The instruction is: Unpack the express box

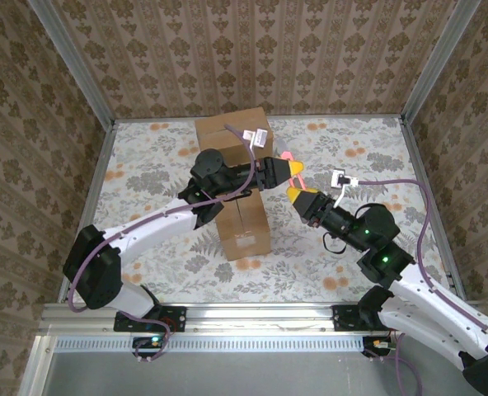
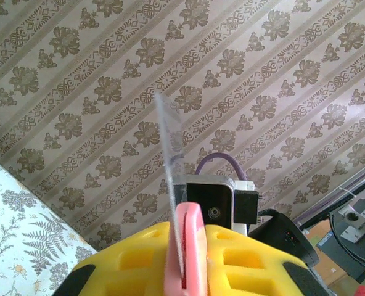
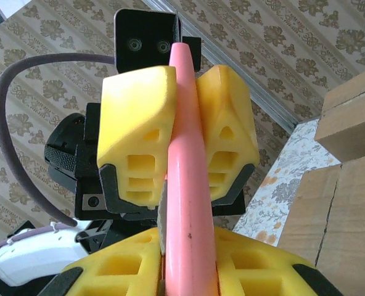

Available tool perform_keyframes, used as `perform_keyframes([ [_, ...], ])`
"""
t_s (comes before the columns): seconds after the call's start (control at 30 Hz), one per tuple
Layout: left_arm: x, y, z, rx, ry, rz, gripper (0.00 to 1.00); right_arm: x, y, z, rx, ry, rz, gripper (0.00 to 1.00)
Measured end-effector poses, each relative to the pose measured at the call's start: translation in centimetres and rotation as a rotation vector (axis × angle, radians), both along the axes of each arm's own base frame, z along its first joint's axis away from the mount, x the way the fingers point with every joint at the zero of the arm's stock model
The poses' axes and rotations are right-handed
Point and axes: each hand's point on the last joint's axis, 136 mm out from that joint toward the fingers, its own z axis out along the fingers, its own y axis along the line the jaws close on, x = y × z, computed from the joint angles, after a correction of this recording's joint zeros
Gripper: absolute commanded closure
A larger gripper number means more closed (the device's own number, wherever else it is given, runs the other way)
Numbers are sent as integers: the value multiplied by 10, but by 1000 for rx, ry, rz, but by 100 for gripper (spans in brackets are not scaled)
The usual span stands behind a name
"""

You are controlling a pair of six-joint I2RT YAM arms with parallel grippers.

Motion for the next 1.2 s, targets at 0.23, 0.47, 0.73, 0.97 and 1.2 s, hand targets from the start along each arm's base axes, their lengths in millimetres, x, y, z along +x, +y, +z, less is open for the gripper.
perform_keyframes([
  [0.23, 9, 2, -16, 38, -7, 38, 0, 2, -10, 6, 21, -11, -53, 100],
  [0.47, 31, 41, -22, 120, -20, 159, 0, 5, -13, -2, -38, 26, -87, 100],
  [0.73, 24, 135, 1, 283, -150, 462, 16, 10, -14, -2, -173, 67, -116, 100],
  [0.97, 28, 209, -72, 614, -19, 720, 100, 24, -1, -34, -332, 147, -114, 100],
  [1.2, 11, 233, -219, 941, 263, 678, 100, 31, 5, -59, -458, 200, -115, 100],
])
